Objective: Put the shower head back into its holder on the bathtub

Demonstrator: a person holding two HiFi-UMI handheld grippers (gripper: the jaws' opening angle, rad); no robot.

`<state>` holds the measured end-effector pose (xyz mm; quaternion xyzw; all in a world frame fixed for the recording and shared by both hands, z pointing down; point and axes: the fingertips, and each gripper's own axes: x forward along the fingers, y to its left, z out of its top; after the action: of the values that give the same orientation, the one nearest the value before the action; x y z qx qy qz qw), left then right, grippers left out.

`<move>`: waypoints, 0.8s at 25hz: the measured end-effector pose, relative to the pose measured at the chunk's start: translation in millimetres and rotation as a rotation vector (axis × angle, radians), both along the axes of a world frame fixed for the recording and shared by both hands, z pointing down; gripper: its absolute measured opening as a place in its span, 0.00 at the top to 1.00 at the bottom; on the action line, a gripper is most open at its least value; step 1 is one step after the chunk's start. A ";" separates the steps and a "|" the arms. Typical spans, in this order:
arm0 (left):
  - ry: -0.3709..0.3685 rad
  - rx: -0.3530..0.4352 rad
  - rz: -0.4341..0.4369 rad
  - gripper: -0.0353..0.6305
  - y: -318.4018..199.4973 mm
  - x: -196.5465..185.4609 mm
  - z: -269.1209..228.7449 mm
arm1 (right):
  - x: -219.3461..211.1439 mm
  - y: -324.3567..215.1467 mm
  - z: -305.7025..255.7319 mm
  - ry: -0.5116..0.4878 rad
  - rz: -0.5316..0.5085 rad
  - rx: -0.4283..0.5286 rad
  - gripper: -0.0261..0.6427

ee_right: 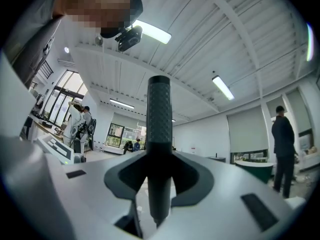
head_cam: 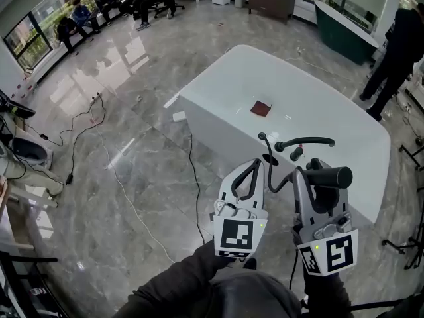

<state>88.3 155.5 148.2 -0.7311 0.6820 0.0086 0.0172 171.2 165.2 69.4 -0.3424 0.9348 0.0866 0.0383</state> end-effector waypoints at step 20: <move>0.025 -0.034 0.064 0.94 -52.4 -45.4 14.0 | -45.0 -44.2 -22.3 0.008 0.039 0.011 0.76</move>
<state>43.0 103.0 162.3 -0.7524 0.6586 0.0066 -0.0041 126.2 121.0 47.2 -0.3598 0.9277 0.0938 0.0348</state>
